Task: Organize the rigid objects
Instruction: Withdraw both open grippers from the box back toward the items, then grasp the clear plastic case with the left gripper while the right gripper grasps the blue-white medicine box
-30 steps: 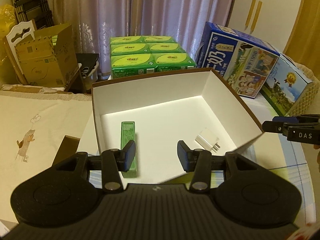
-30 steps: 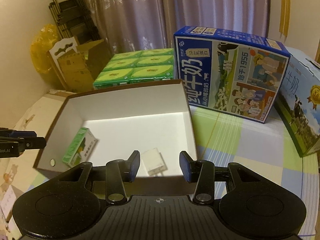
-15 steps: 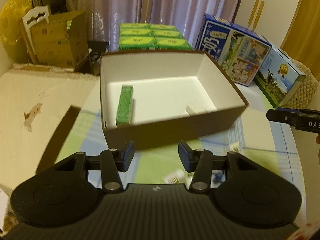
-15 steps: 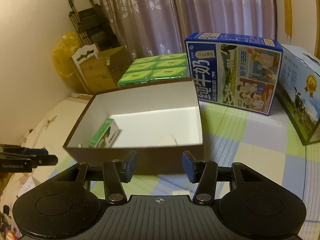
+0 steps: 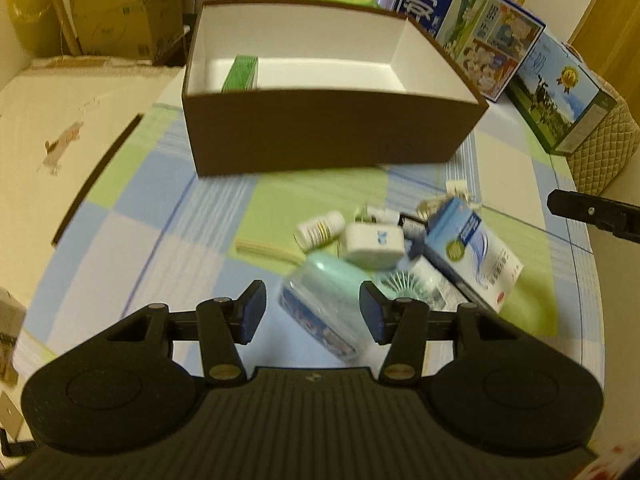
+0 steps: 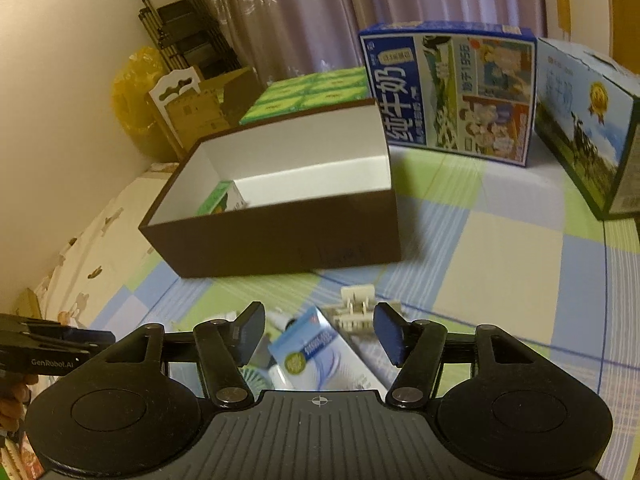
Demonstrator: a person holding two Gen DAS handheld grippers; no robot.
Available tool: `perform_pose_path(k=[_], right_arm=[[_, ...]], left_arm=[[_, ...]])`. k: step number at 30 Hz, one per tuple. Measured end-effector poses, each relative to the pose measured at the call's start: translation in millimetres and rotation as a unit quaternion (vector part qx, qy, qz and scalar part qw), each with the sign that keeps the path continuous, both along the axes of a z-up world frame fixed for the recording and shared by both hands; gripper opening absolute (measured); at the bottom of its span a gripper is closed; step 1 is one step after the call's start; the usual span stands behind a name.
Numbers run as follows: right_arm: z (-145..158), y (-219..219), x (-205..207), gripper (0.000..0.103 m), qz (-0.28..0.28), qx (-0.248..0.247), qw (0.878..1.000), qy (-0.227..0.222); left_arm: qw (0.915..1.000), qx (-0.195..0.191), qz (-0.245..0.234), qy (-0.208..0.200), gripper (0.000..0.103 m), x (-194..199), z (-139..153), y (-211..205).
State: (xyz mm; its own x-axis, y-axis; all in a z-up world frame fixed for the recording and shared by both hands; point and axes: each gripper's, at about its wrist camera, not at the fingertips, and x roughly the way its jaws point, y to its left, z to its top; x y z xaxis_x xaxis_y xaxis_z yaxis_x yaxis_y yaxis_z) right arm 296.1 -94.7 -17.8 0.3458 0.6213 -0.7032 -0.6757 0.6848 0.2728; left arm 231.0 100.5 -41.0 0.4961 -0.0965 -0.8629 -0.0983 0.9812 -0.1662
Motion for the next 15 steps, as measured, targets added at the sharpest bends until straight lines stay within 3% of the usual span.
perform_pose_path(k=[15], right_arm=[[-29,-19,-12,0.064,-0.005,-0.035,0.999,0.02]], left_arm=[[0.9995,-0.01,0.015,0.026,0.049,-6,-21,-14]])
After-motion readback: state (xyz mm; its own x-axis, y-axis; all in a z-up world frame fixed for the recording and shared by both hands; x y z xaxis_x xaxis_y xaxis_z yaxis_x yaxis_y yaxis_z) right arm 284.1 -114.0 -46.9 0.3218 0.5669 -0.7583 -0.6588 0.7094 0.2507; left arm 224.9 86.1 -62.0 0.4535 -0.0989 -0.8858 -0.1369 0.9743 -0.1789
